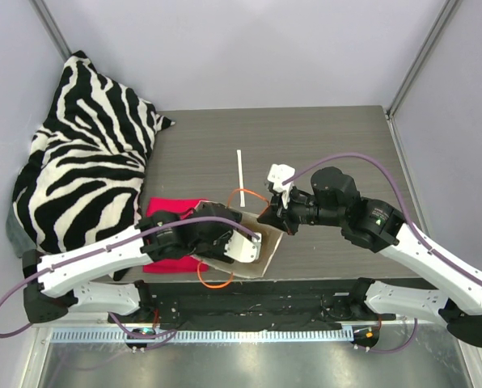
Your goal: Pack the takeout coffee
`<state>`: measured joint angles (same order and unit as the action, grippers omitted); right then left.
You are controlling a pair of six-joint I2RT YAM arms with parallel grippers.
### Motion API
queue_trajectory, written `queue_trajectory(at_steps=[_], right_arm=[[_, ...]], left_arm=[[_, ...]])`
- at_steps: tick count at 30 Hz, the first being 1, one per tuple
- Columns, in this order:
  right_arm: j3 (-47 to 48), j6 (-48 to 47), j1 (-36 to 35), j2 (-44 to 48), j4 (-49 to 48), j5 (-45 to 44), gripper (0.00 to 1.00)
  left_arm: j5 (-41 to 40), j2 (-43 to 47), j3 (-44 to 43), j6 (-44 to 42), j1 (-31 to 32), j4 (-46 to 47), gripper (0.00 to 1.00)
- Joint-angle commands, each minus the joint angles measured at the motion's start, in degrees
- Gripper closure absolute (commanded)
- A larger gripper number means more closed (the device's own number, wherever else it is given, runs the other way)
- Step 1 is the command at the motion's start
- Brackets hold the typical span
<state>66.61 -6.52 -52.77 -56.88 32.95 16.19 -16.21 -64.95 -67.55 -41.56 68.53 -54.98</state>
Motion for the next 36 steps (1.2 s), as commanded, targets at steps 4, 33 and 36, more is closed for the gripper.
queue_trajectory(at_steps=[4, 33, 36], right_arm=[[1.0, -2.6, -0.3, 0.2, -3.1, 3.0, 0.99], [3.3, -5.8, 0.4, -0.6, -2.1, 2.3, 0.99], [3.4, -5.7, 0.8, -0.4, -1.6, 1.3, 0.99]], left_arm=[[-2.7, -1.8, 2.9, -4.4, -1.5, 1.7, 0.86], [6.9, -6.1, 12.1, -3.8, -6.3, 12.3, 0.87], [9.3, -8.4, 10.5, -4.1, -7.1, 10.7, 0.87]])
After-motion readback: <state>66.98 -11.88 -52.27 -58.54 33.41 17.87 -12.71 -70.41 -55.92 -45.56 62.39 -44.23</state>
